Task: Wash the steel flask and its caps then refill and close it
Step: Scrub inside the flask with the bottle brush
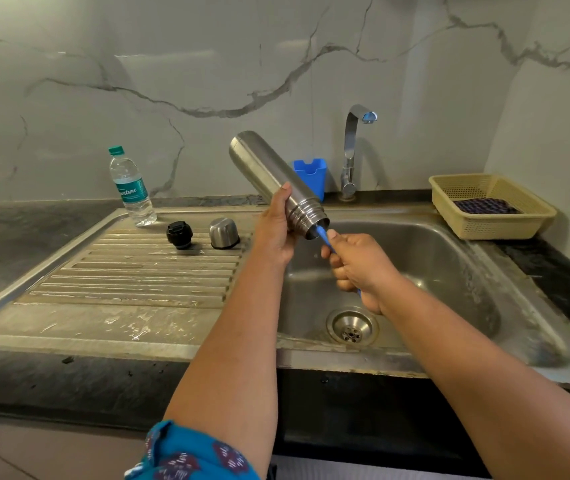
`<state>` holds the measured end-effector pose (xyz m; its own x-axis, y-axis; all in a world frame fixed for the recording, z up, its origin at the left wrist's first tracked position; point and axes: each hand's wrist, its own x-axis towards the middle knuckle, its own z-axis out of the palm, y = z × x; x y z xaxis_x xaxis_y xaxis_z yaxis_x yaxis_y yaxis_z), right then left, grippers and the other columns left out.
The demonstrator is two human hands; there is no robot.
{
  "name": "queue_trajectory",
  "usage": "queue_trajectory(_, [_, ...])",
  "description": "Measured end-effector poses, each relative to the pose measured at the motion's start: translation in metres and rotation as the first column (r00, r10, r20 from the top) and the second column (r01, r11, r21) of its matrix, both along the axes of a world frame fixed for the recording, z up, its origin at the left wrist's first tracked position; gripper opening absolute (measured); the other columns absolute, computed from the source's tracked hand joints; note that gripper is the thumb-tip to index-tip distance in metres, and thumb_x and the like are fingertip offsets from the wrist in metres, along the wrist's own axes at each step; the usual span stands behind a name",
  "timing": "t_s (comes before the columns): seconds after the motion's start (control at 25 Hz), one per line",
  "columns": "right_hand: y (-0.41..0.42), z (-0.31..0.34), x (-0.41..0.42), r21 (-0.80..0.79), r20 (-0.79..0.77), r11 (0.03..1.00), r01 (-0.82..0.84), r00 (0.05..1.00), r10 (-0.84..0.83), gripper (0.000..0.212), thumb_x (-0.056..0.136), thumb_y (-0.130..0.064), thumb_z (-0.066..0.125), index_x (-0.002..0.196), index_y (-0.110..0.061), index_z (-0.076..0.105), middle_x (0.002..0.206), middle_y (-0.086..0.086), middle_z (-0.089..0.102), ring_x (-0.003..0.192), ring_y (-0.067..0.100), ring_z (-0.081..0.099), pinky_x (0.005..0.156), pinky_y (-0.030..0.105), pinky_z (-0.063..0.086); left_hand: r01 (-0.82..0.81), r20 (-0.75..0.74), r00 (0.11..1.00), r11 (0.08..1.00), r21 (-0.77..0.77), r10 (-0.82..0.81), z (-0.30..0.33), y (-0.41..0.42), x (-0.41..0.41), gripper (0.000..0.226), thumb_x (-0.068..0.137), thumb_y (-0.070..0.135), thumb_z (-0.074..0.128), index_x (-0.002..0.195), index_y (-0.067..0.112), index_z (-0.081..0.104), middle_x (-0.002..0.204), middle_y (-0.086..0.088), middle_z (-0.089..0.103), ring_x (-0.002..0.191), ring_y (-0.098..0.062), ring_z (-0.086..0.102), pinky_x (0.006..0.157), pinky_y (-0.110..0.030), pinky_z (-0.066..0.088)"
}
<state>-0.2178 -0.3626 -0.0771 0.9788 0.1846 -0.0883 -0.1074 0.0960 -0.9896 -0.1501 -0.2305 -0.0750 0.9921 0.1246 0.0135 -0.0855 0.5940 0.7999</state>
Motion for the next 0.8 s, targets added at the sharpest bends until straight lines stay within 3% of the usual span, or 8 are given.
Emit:
queue_trajectory(0.2, [-0.004,-0.002,-0.003,0.059,-0.08,0.998,-0.023,0.996,0.028,0.036,0.103,-0.03,0.041,0.076,-0.009,0.051,0.047,-0.008,0.03,0.035,0.003,0.017,0.036,0.017,0.013,-0.058,-0.022,0.998,0.998,-0.019,0.057,-0.005,0.005,0.003,0.03,0.091,0.032,0.066,0.107,0.01,0.055,0.094,-0.009,0.067,0.08,-0.017,0.069,0.077,-0.033,0.058])
queue_trajectory(0.32, [-0.001,0.005,-0.002,0.147,-0.128,0.989,0.002,0.992,0.017,0.034,0.104,-0.029,0.04,0.077,-0.01,0.05,0.045,-0.009,0.031,0.034,0.002,0.018,0.035,0.016,0.013,-0.031,-0.027,0.999,0.999,0.024,0.032,-0.005,-0.009,-0.001,0.03,0.091,0.034,0.066,0.106,0.01,0.056,0.092,-0.008,0.068,0.08,-0.018,0.068,0.09,-0.039,0.056])
queue_trajectory(0.44, [-0.006,0.006,-0.01,0.073,-0.091,0.997,-0.011,0.996,0.018,0.035,0.104,-0.03,0.041,0.078,-0.01,0.051,0.047,-0.008,0.03,0.036,0.003,0.018,0.036,0.016,0.014,-0.077,0.005,0.997,0.994,-0.074,0.078,0.0,0.003,0.003,0.029,0.091,0.034,0.067,0.105,0.01,0.057,0.091,-0.008,0.068,0.081,-0.019,0.068,0.096,-0.042,0.054])
queue_trajectory(0.52, [-0.009,0.004,-0.011,0.103,-0.145,0.994,-0.036,0.988,0.051,0.034,0.104,-0.03,0.041,0.079,-0.009,0.051,0.049,-0.008,0.029,0.037,0.003,0.017,0.035,0.016,0.014,-0.092,0.015,0.996,0.992,-0.088,0.093,-0.003,0.008,0.005,0.03,0.092,0.035,0.064,0.106,0.01,0.056,0.091,-0.008,0.068,0.081,-0.018,0.068,0.091,-0.04,0.055])
queue_trajectory(0.68, [-0.004,0.008,-0.004,0.229,-0.213,0.973,-0.015,0.975,0.065,0.034,0.104,-0.031,0.039,0.079,-0.011,0.05,0.048,-0.009,0.028,0.035,0.002,0.018,0.033,0.015,0.013,0.025,0.024,0.999,0.999,0.046,-0.026,-0.004,-0.01,-0.003,0.031,0.096,0.038,0.056,0.109,0.01,0.056,0.083,-0.005,0.07,0.073,-0.016,0.068,0.073,-0.032,0.057])
queue_trajectory(0.8, [0.0,-0.001,-0.006,0.035,-0.087,0.999,0.009,0.996,-0.006,0.036,0.104,-0.031,0.037,0.076,-0.012,0.05,0.047,-0.007,0.031,0.035,0.004,0.021,0.034,0.018,0.016,0.053,0.045,0.997,0.993,0.11,-0.058,-0.003,-0.002,0.0,0.037,0.094,0.041,0.058,0.112,0.009,0.057,0.086,-0.006,0.07,0.075,-0.017,0.069,0.073,-0.033,0.057])
